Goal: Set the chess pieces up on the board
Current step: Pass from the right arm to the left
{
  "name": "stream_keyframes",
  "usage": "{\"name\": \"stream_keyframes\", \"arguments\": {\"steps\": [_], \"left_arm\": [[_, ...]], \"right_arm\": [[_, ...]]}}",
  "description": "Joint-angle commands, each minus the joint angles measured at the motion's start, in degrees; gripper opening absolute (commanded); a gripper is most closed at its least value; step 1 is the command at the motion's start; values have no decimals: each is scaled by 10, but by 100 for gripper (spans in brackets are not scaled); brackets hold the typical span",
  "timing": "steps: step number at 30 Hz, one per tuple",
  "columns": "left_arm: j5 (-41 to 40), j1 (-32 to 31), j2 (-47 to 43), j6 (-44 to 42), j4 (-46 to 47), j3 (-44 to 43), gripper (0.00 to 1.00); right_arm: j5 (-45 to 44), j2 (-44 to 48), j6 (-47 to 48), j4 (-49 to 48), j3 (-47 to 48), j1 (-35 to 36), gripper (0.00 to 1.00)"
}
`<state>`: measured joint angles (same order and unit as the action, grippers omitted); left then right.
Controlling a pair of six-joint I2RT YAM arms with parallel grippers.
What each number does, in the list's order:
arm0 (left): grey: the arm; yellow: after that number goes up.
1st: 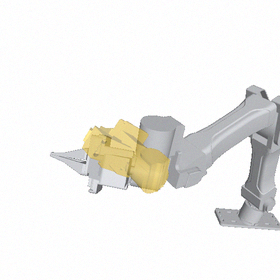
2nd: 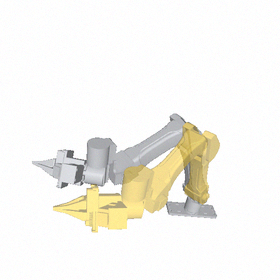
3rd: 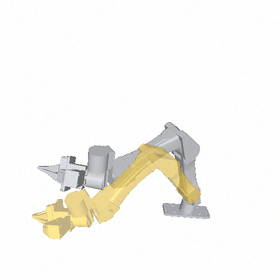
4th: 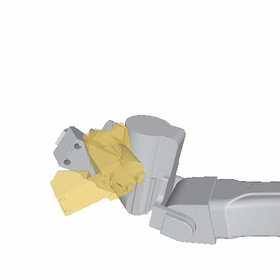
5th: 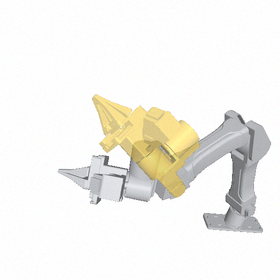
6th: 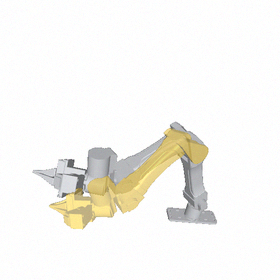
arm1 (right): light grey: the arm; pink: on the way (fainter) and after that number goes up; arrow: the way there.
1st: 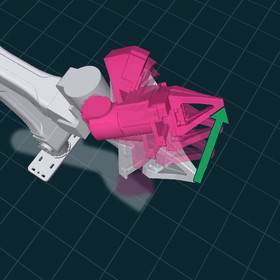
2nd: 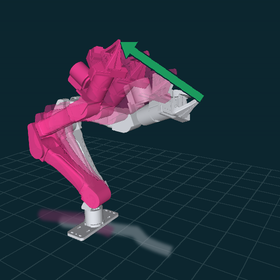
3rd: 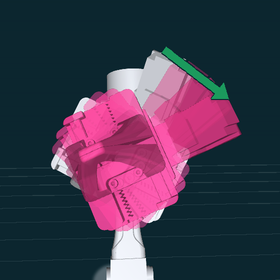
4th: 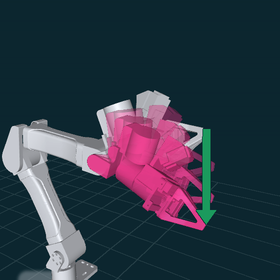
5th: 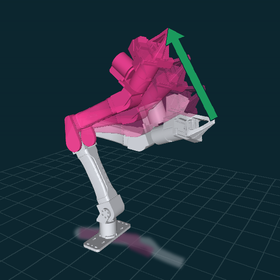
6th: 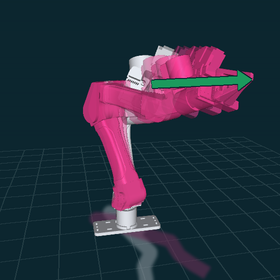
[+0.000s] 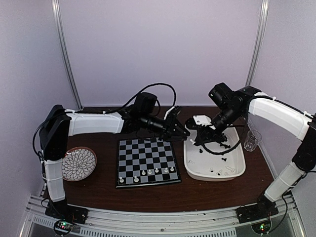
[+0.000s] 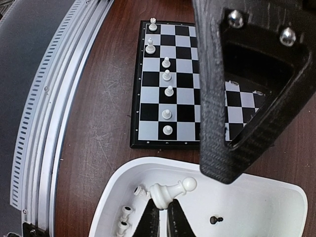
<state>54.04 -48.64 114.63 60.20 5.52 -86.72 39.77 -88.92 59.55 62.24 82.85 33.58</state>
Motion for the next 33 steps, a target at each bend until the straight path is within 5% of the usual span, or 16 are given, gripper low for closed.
{"name": "stream_keyframes", "arguments": {"steps": [1,33], "left_arm": [[24,-7,16,0,2,-20,35],[65,-22,48,38,55,-38,14]], "right_arm": [[-8,2,-8,3,20,7,6],[-29,-2,-1,-2,11,20,7]]}}
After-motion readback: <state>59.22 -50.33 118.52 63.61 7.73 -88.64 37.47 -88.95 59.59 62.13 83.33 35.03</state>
